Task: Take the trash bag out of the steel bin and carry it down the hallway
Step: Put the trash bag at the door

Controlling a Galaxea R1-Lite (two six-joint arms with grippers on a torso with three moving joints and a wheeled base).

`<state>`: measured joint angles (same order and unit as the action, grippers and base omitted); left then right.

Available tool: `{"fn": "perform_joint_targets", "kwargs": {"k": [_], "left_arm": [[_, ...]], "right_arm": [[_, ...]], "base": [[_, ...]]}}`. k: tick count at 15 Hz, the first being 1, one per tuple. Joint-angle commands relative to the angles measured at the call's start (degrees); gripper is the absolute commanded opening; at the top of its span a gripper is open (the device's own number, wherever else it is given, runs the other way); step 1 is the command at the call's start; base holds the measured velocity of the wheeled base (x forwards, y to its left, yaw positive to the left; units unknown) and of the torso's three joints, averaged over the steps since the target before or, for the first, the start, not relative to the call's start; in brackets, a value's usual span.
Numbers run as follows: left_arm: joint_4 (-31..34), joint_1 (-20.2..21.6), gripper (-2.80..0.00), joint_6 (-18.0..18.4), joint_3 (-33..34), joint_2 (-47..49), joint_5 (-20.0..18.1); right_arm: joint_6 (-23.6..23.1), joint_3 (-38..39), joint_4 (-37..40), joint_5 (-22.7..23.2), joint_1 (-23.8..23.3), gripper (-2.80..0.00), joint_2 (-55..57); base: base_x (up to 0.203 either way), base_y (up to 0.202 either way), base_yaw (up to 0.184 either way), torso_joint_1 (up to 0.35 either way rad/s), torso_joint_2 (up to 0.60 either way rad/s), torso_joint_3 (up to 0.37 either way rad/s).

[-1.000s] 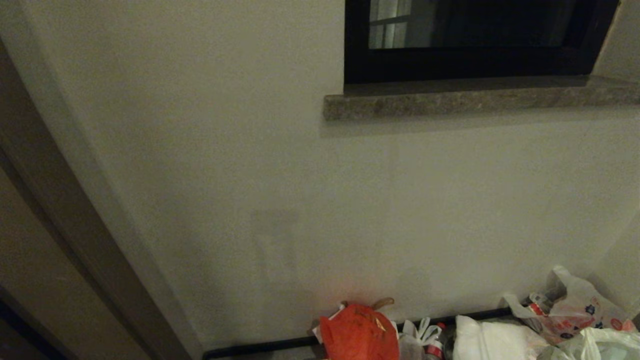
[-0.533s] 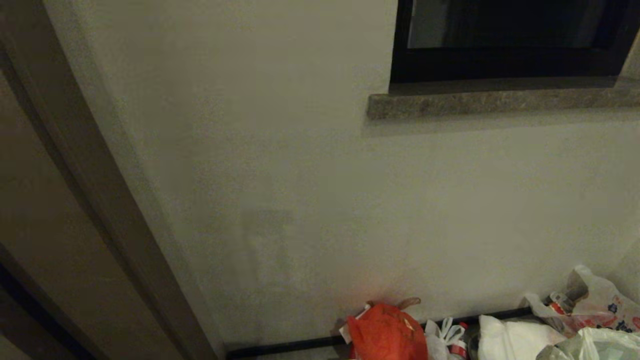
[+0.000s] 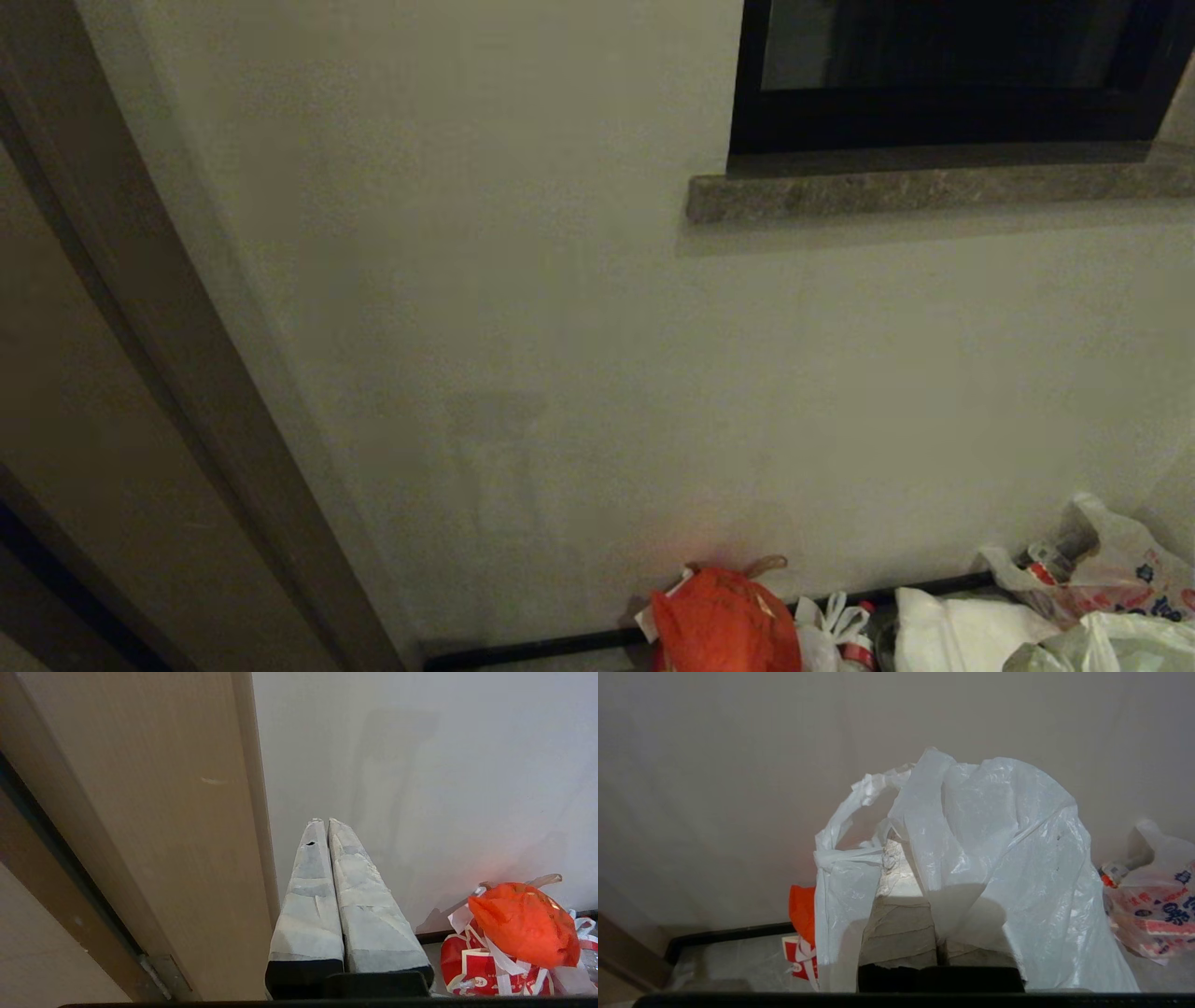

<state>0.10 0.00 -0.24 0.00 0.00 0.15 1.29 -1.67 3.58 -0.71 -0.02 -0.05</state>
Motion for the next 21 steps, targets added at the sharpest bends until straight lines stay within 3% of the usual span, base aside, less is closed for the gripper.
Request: {"fn": "perform_joint_targets", "kwargs": {"k": [1,21], "left_arm": [[0.0,0.0,-2.8,0.0,0.1,0.0,0.0],[-0.1,0.0,-2.8,0.2,0.1,0.0,0.0]], "right_arm": [[0.0,0.0,0.0,0.0,-0.1,-2.8,0.0],[0.0,0.0,0.0,0.0,0.0,-2.8,0.0]], "base": [[0.0,0.0,0.0,0.0,0.0,0.0],[0.0,0.0,0.0,0.0,0.0,0.0]]}}
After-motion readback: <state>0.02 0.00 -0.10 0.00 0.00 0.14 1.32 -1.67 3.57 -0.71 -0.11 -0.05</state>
